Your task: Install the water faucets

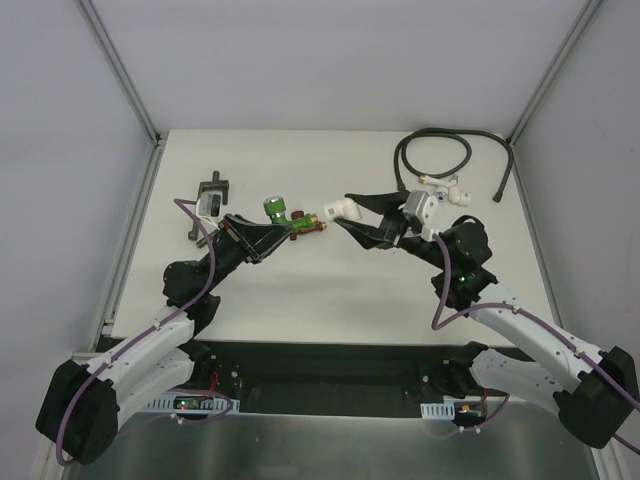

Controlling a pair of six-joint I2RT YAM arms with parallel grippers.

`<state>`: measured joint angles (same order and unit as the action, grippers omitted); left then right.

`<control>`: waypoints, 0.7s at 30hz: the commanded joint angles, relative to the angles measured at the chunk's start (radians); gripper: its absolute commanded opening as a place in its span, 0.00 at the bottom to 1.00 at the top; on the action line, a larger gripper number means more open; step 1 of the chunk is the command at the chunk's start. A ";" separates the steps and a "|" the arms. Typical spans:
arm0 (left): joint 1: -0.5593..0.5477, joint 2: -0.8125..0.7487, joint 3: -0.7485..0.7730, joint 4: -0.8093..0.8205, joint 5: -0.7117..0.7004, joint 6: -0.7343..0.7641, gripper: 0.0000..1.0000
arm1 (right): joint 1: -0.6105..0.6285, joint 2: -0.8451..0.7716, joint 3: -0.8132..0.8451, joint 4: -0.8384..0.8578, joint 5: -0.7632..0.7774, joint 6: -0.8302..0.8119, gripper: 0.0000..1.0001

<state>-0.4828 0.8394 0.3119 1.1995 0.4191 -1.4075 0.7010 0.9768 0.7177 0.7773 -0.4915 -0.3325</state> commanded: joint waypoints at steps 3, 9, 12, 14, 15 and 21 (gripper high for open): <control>-0.005 -0.011 0.047 0.120 -0.028 -0.028 0.00 | 0.055 0.011 0.025 0.166 -0.058 -0.046 0.01; -0.013 0.003 0.050 0.164 -0.042 -0.041 0.00 | 0.072 0.020 0.020 0.168 -0.038 -0.060 0.01; -0.022 0.013 0.058 0.173 -0.040 -0.041 0.00 | 0.075 0.036 0.015 0.180 -0.001 -0.057 0.01; -0.031 0.021 0.064 0.172 -0.036 -0.038 0.00 | 0.075 0.045 0.015 0.204 0.005 -0.050 0.01; -0.034 0.032 0.069 0.178 -0.029 -0.038 0.00 | 0.074 0.054 0.015 0.212 0.007 -0.045 0.01; -0.054 0.072 0.076 0.227 -0.029 -0.048 0.00 | 0.077 0.076 0.011 0.264 -0.001 -0.011 0.01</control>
<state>-0.5182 0.8928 0.3408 1.2514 0.3828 -1.4448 0.7692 1.0481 0.7177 0.9180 -0.4755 -0.3645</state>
